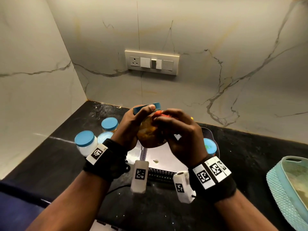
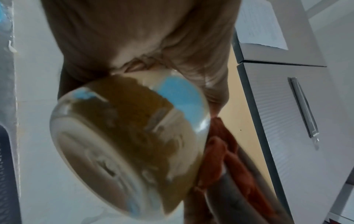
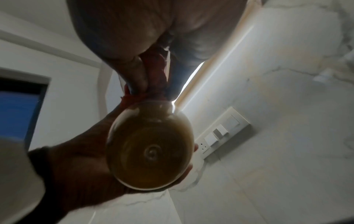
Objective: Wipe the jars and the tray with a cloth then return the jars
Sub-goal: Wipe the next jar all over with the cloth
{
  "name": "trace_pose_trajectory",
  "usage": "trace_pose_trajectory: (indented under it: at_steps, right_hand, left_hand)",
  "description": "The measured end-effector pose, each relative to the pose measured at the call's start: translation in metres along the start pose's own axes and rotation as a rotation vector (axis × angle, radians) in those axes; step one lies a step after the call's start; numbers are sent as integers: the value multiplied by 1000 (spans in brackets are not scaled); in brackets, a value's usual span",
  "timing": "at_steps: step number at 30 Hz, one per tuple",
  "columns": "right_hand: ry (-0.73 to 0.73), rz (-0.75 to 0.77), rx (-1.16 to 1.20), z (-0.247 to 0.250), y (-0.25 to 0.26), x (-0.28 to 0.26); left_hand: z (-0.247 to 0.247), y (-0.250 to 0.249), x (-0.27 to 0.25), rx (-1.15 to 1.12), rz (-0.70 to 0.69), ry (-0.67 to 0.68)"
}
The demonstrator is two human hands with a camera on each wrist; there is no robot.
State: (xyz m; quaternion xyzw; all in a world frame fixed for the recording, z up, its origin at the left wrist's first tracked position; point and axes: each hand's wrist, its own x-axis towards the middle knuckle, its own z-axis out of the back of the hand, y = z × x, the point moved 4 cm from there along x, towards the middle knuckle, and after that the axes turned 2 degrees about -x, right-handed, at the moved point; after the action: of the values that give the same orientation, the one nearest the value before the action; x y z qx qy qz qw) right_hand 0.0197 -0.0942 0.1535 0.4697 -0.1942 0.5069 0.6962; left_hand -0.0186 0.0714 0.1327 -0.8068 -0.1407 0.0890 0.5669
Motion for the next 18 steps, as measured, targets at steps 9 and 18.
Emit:
trace_pose_trajectory:
  at_steps: [9, 18]
  right_hand:
    - [64, -558, 600, -35, -24, 6]
    - [31, -260, 127, -73, 2, -4]
  left_hand:
    - [33, -12, -19, -126, 106, 0]
    - [62, -16, -29, -107, -162, -419]
